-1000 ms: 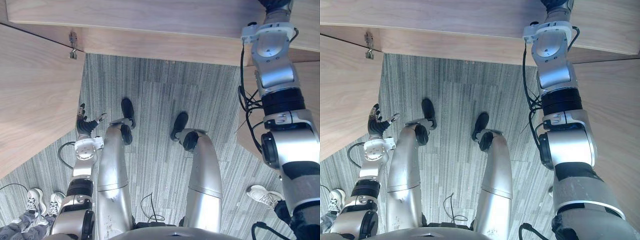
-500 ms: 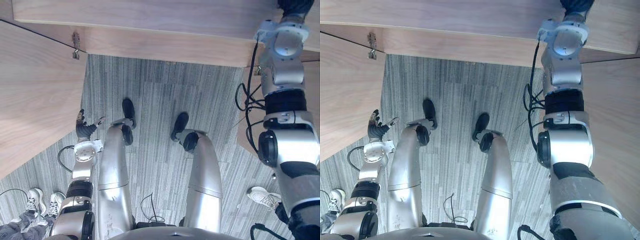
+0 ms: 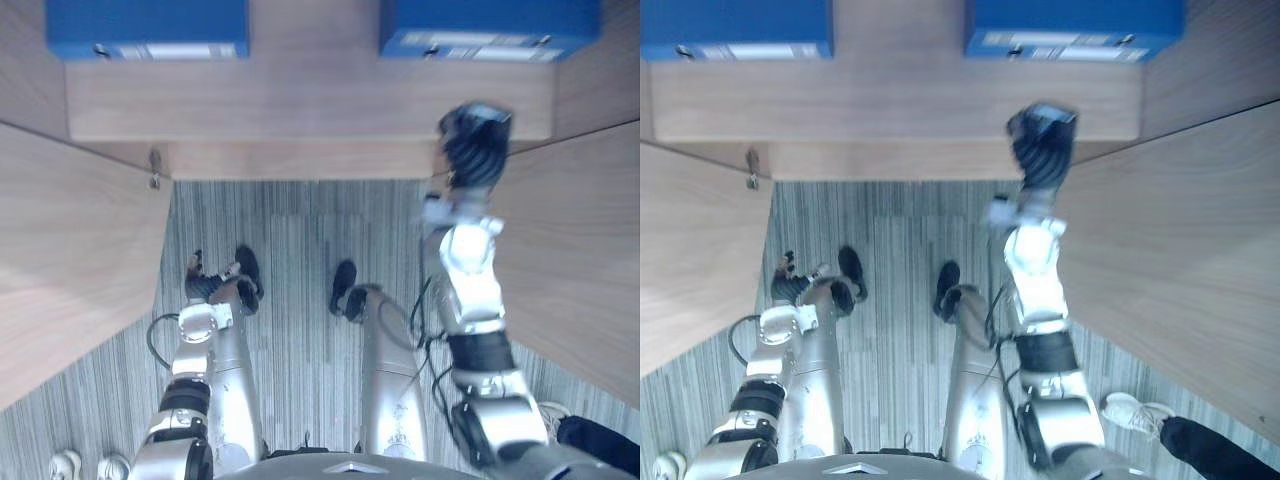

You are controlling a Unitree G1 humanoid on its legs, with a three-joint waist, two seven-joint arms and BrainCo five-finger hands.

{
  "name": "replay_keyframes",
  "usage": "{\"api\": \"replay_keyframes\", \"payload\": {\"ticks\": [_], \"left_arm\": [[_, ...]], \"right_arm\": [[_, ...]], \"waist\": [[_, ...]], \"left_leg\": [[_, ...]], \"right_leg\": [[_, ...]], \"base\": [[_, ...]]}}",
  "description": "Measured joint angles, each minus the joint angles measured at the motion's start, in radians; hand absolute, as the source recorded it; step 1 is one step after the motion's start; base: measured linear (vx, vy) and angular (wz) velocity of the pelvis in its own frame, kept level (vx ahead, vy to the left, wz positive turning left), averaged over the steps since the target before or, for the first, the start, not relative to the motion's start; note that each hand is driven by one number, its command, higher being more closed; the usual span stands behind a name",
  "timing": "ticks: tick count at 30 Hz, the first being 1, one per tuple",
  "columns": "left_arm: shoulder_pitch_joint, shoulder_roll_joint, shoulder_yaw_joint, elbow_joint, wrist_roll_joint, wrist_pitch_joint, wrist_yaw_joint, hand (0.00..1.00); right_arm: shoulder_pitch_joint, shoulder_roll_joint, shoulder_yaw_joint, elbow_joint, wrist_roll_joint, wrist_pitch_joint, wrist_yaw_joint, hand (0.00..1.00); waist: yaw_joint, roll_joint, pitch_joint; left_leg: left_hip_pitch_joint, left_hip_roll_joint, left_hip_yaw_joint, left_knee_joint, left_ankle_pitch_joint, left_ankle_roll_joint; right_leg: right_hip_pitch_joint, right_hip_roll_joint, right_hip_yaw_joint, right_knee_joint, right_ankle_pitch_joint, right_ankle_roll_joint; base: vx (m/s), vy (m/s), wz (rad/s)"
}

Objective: Walk over to the cabinet, pick up the folder, carry it to the office cabinet, place the folder inside the office cabinet, then close the office cabinet door

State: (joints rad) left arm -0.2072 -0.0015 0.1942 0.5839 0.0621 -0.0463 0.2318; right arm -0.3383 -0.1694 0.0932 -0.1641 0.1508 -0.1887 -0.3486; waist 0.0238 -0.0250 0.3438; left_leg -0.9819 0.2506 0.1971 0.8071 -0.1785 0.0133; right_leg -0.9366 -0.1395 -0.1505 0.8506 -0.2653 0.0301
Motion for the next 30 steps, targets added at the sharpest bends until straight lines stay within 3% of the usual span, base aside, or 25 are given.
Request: {"api": "replay_keyframes", "payload": {"ticks": [5,9,12,13,15,16,19,20,27,30], "left_arm": [[0.103,-0.021,-0.023,0.055,0.046,0.001,-0.023,0.00],[0.151,-0.017,-0.065,0.107,0.083,0.002,-0.027,0.00],[0.169,-0.004,-0.111,0.165,0.101,0.001,-0.028,0.00],[0.172,0.002,-0.127,0.201,0.111,0.001,-0.029,0.00],[0.171,0.010,-0.145,0.233,0.119,0.000,-0.029,0.00],[0.171,0.021,-0.160,0.257,0.119,-0.002,-0.029,0.00],[0.178,0.037,-0.167,0.265,0.119,-0.003,-0.029,0.00],[0.186,0.045,-0.176,0.265,0.119,-0.003,-0.029,0.00],[0.233,0.057,-0.199,0.325,0.119,-0.009,-0.034,0.00],[0.241,0.059,-0.199,0.374,0.119,-0.008,-0.044,0.00]], "right_arm": [[0.268,0.041,0.146,-0.025,-0.079,-0.035,0.122,1.00],[0.409,0.071,0.190,0.029,-0.147,-0.034,0.192,1.00],[0.454,0.088,0.188,0.177,-0.223,-0.026,0.204,1.00],[0.461,0.092,0.183,0.298,-0.278,-0.021,0.209,1.00],[0.444,0.098,0.165,0.438,-0.325,-0.004,0.210,1.00],[0.419,0.102,0.138,0.589,-0.358,0.019,0.209,1.00],[0.403,0.102,0.102,0.730,-0.384,0.039,0.206,1.00],[0.404,0.102,0.079,0.794,-0.394,0.048,0.205,0.00],[0.415,0.108,-0.043,1.019,-0.427,0.095,0.163,0.00],[0.416,0.124,-0.090,1.054,-0.409,0.109,0.159,0.00]], "waist": [[-0.018,-0.005,-0.093],[-0.024,-0.016,-0.137],[-0.030,-0.022,-0.174],[-0.036,-0.025,-0.201],[-0.039,-0.025,-0.213],[-0.038,-0.023,-0.219],[-0.040,-0.022,-0.220],[-0.040,-0.022,-0.221],[-0.049,-0.022,-0.281],[-0.055,-0.026,-0.294]], "left_leg": [[0.250,-0.015,0.034,-0.143,0.001,0.000],[0.422,-0.035,0.068,-0.248,0.009,-0.012],[0.529,-0.060,0.082,-0.349,0.032,-0.019],[0.570,-0.080,0.086,-0.418,0.063,-0.025],[0.622,-0.101,0.093,-0.502,0.103,-0.026],[0.675,-0.122,0.100,-0.586,0.144,-0.030],[0.726,-0.136,0.101,-0.659,0.179,-0.030],[0.756,-0.143,0.101,-0.692,0.193,-0.030],[0.892,-0.192,0.097,-0.882,0.282,-0.017],[0.899,-0.203,0.086,-0.893,0.281,-0.019]], "right_leg": [[0.260,0.003,-0.029,-0.182,0.034,0.011],[0.425,0.004,-0.025,-0.304,0.063,0.027],[0.528,0.005,-0.025,-0.412,0.095,0.038],[0.568,0.005,-0.027,-0.477,0.122,0.042],[0.612,0.006,-0.028,-0.552,0.156,0.046],[0.665,0.011,-0.028,-0.628,0.194,0.048],[0.718,0.023,-0.028,-0.701,0.231,0.050],[0.749,0.025,-0.029,-0.733,0.245,0.052],[0.827,0.019,-0.024,-0.817,0.278,0.059],[0.836,0.010,-0.020,-0.825,0.277,0.062]], "base": [[0.15,0.005,-0.07],[0.19,0.037,-0.05],[0.14,0.037,-0.01],[0.11,0.011,0.05],[0.09,0.010,0.02],[0.07,0.017,-0.02],[0.04,0.006,-0.02],[0.00,0.000,0.00],[-0.03,0.046,0.00],[-0.07,0.071,0.02]]}}
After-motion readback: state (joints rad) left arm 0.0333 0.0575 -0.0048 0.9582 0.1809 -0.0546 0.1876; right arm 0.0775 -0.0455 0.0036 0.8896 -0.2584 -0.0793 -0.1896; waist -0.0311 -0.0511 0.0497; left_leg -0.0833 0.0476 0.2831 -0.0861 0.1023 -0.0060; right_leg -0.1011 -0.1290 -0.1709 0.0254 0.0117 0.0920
